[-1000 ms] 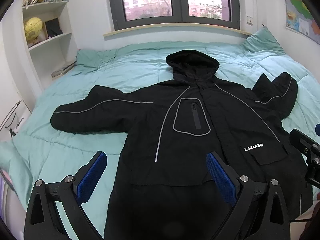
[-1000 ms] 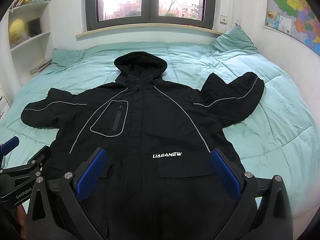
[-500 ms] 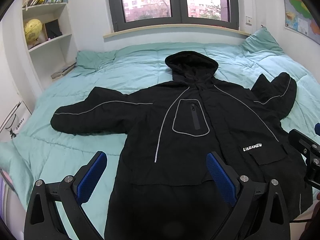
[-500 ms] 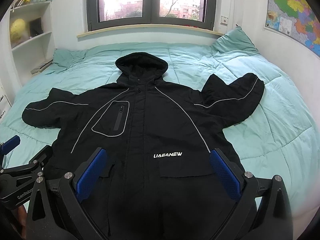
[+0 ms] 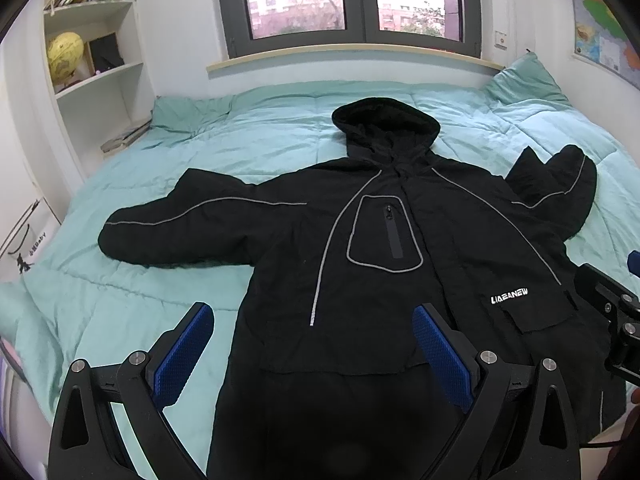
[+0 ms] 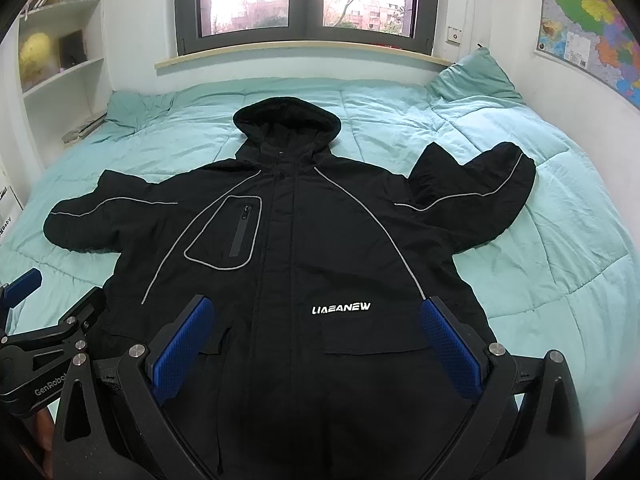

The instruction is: Fold large clothes

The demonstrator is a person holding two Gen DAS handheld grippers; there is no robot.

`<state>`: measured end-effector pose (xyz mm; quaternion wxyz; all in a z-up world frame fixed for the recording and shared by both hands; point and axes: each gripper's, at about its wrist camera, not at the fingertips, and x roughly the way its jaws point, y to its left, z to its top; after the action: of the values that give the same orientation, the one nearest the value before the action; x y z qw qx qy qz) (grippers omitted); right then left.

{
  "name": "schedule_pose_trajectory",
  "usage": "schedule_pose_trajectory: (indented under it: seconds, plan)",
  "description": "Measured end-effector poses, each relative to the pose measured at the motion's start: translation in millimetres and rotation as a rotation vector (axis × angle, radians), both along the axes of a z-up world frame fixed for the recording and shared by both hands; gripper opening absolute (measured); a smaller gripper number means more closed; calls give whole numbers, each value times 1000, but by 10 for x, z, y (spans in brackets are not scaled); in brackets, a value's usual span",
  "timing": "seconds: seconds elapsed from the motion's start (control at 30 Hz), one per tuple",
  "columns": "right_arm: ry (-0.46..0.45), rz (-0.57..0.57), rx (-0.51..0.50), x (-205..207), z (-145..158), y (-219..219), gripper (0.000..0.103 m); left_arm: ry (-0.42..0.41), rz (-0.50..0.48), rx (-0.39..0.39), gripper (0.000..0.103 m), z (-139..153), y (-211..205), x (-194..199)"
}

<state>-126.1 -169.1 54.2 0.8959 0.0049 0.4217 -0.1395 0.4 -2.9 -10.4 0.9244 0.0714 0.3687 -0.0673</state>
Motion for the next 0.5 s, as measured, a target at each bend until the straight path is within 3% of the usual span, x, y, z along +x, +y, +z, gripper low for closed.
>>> schedule_pose_trajectory:
  seconds: [0.5]
  plan:
    - [23,9,3,85,-79,52,103,17,0,-26,100,-60,51,69]
